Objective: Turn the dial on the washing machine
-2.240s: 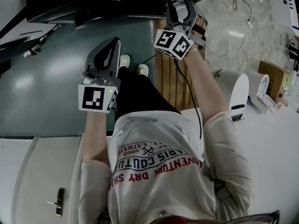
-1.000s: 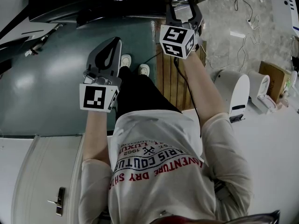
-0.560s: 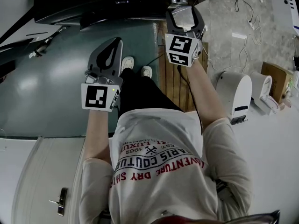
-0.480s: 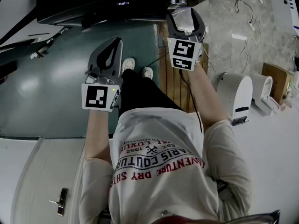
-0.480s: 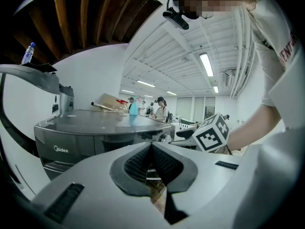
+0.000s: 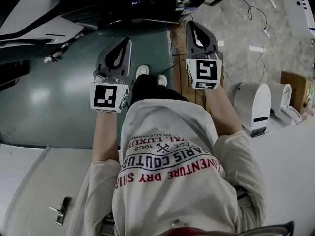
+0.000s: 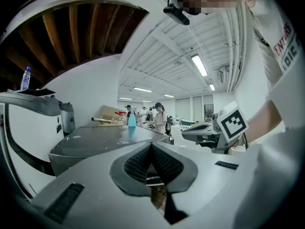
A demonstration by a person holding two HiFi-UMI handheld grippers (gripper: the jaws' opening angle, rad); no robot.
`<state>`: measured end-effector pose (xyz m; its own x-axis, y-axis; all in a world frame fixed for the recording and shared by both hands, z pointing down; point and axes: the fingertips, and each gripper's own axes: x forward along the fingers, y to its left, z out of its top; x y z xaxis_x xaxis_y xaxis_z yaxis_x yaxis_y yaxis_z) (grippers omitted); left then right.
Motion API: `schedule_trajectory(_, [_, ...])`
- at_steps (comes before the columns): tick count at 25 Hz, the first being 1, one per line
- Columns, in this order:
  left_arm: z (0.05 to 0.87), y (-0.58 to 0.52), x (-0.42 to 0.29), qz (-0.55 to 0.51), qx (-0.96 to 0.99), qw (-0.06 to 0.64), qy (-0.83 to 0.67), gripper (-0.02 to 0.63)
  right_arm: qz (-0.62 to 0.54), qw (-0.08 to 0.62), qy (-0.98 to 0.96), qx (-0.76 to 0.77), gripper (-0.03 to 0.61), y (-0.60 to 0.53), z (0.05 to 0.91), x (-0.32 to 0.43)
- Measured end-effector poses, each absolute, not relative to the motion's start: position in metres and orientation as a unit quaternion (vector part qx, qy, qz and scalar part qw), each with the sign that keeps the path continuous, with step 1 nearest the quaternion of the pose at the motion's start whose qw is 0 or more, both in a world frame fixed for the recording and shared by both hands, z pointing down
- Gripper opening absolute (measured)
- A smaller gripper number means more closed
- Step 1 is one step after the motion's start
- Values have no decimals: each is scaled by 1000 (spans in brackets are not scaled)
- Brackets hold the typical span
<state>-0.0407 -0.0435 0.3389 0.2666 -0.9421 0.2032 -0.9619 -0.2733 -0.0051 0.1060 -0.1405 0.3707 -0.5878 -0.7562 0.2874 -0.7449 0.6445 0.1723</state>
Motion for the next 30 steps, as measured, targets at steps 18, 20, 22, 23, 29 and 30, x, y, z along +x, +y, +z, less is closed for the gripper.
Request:
schedule_trajectory(18, [262, 9, -68, 59, 769, 27, -635, 15, -6, 91, -908, 409, 26, -68, 285, 125])
schedule_trajectory(20, [262, 10, -65, 63, 773, 25, -631, 15, -3, 88, -907, 413, 26, -68, 282, 128])
schedule_trajectory(22, [261, 11, -63, 67, 776, 23, -627, 15, -6, 89, -906, 414, 26, -68, 280, 128])
schedule_trajectory(23, [260, 11, -62, 67, 777, 22, -625, 15, -9, 90, -906, 414, 26, -68, 280, 128])
schedule_trajectory(29, [261, 12, -58, 69, 782, 25, -618, 15, -10, 95, -907, 410, 26, -64, 280, 126])
schedule_trajectory(30, [260, 11, -57, 68, 782, 26, -619, 15, -10, 94, -908, 409, 26, -63, 280, 125])
